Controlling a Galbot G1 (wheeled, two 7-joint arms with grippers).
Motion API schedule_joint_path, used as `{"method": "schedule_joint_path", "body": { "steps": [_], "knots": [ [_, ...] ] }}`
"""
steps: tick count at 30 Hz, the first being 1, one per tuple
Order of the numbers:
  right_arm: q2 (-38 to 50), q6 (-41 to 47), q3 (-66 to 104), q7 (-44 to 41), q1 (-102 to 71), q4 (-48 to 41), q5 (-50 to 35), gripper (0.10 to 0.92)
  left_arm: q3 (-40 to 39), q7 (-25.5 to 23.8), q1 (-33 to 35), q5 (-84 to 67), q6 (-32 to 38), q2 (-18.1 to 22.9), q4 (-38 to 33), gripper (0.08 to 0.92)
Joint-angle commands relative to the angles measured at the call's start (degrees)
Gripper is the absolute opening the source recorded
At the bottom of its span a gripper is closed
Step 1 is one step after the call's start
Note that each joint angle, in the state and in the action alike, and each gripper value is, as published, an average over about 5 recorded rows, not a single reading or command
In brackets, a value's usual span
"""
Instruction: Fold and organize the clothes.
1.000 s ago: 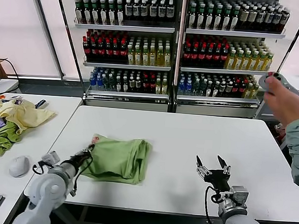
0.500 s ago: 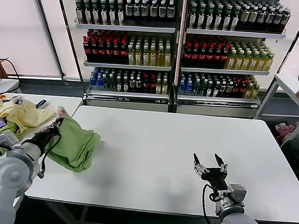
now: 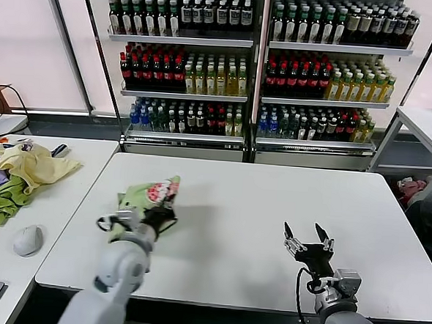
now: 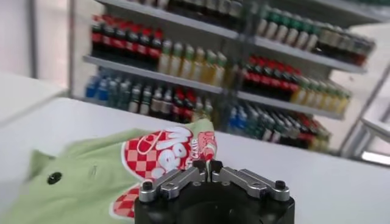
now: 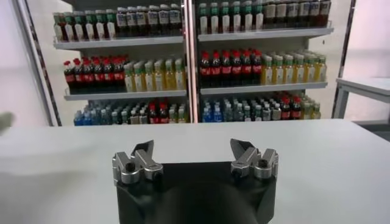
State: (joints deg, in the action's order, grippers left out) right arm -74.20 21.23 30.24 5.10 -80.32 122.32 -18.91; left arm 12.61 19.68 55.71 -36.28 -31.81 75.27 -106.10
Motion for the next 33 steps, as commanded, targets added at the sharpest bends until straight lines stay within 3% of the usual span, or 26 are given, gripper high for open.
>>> {"method": "schedule_joint_path", "body": {
  "steps": [1, 6, 11, 15, 21, 25, 33],
  "knots": [
    [-0.33, -0.09, 1.01, -0.03, -0.28, 0.09, 0.01, 0.823, -19.25, 1.76, -9.72, 17.61, 1.49, 15.9, 16.96, 0.098],
    [-0.63, -0.03, 1.08, -0.01, 0.16, 0.01, 0.1, 0.823, -22.11, 1.8, -12.04, 22.15, 3.41, 18.9, 22.92, 0.098],
    [-0.42, 0.3, 1.09, 0.0, 1.11, -0.43, 0.1, 0.823, -24.54, -0.56, -13.16, 26.91, 8.28, 19.12, 25.08, 0.113],
    [-0.29, 0.74, 0.91, 0.02, 2.2, -0.87, 0.07, 0.823, -24.25, -3.68, -12.77, 26.4, 13.1, 18.77, 24.3, 0.21],
    [-0.31, 1.14, -0.97, 0.37, 4.14, -2.22, 0.25, 0.823, -23.62, -5.43, -10.12, 16.2, 16.92, 17.1, 17.52, 0.383],
    [-0.53, 2.14, -4.82, 1.93, 7.14, -4.13, 0.86, 0.823, -19.63, -5.08, -6.82, 16.67, 19.93, 13.98, 12.07, 0.495],
    [-3.6, 7.98, -17.1, 7.19, 18.62, -14.36, 4.67, 0.823, -4.97, -1.26, 2.28, 18.42, 21.2, 1.21, 0.58, 0.728]
  ]
}}
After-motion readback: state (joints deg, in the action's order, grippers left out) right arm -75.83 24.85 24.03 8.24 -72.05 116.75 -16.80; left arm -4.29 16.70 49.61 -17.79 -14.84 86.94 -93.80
